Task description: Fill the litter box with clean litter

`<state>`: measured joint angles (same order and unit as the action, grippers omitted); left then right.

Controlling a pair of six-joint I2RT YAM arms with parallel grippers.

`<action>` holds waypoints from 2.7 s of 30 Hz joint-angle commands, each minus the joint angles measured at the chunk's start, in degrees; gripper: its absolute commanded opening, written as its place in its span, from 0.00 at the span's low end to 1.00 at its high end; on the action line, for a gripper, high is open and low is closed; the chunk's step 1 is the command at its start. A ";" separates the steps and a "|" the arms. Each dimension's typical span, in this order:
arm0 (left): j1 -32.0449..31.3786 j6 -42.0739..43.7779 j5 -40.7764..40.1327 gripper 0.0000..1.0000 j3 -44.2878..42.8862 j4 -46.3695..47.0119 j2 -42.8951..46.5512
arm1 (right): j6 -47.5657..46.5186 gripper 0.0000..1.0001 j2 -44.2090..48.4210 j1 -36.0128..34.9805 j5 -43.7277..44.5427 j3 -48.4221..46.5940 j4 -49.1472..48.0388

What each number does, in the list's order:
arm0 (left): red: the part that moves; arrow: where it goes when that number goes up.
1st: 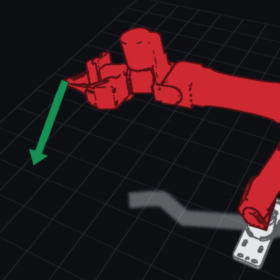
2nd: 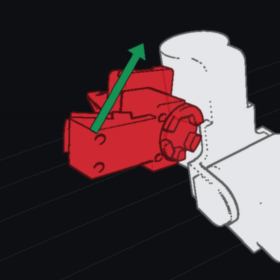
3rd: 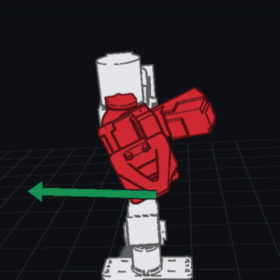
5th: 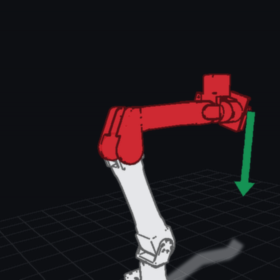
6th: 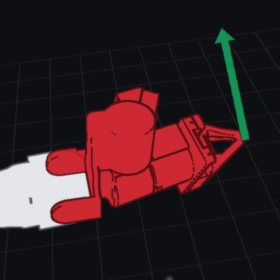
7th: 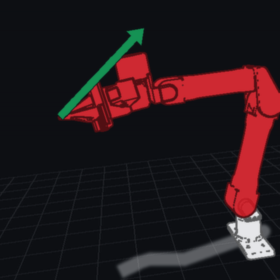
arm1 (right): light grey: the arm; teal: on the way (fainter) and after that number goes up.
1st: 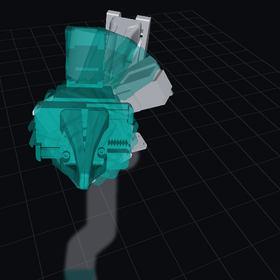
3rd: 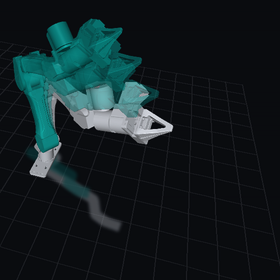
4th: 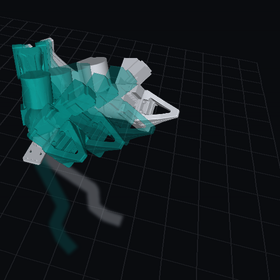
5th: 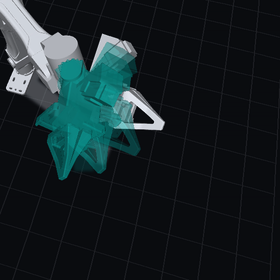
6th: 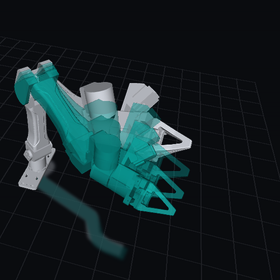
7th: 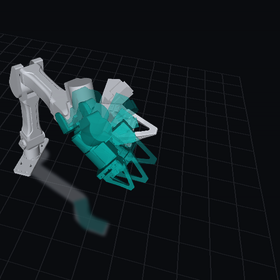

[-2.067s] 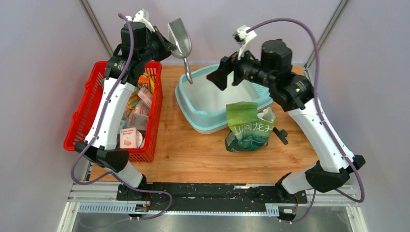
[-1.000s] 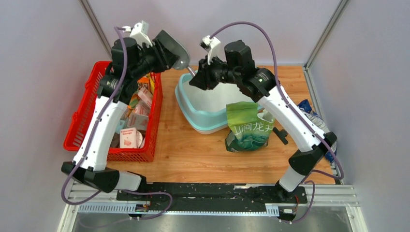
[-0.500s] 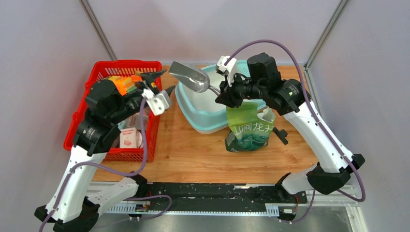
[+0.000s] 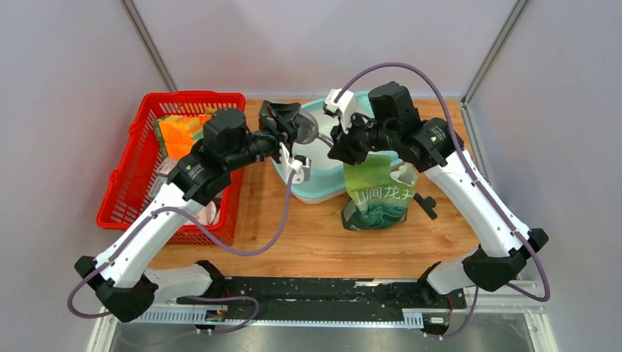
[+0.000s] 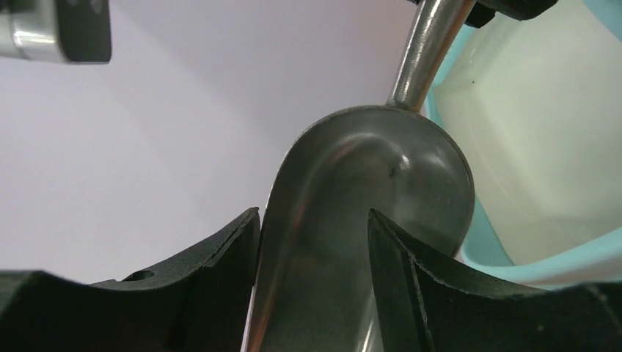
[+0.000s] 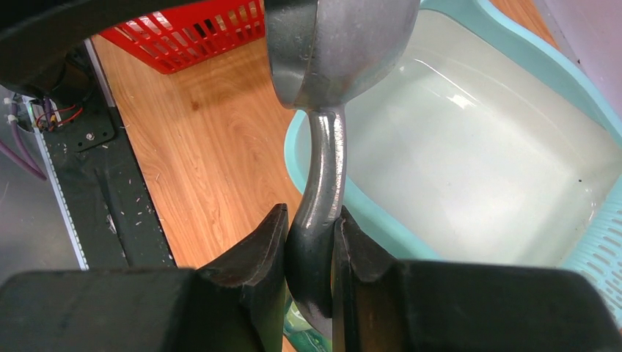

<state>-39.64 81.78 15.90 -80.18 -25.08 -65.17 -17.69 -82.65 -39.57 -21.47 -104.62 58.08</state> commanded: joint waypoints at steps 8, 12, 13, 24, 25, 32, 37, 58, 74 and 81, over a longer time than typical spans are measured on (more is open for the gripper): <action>-0.88 6.20 -4.30 0.35 -4.72 0.57 -4.00 | -4.19 0.00 -0.40 -1.12 1.34 -2.08 -2.71; -0.88 4.90 -6.32 0.10 -4.72 -0.67 -5.05 | -4.11 0.00 -0.58 -1.12 3.71 -2.95 -3.77; -0.88 3.75 -6.84 0.05 -4.46 -0.76 -5.23 | -4.02 0.03 -0.58 -1.03 4.85 -3.48 -3.86; 2.02 -48.08 -9.67 0.00 -15.59 -7.17 -12.96 | 27.52 0.96 4.42 23.91 -16.13 -6.40 -19.92; 2.63 -51.60 -7.22 0.00 -16.40 -7.26 -13.40 | 29.10 0.98 5.65 25.06 -18.75 -4.21 -21.16; 2.72 -69.80 0.18 0.00 -26.77 -10.77 -20.78 | 35.96 0.99 9.79 26.39 -25.90 6.25 -30.47; 2.81 -74.57 2.64 0.00 -27.13 -8.15 -21.32 | 39.22 0.96 7.60 26.39 -24.23 5.92 -31.54; 1.93 -71.41 2.38 0.00 -25.46 -5.60 -20.88 | 41.69 0.56 2.93 23.49 -23.88 3.89 -33.83; 0.88 -65.69 0.53 0.00 -24.94 -5.33 -20.79 | 38.35 0.42 3.46 23.40 -24.40 5.47 -31.10; 0.53 -65.52 0.89 0.00 -24.67 -5.07 -20.97 | 38.26 0.27 3.37 23.40 -23.97 5.83 -31.37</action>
<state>-38.30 15.14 16.69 -105.03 -33.43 -87.33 21.78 -79.75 -15.68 -45.15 -98.43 27.29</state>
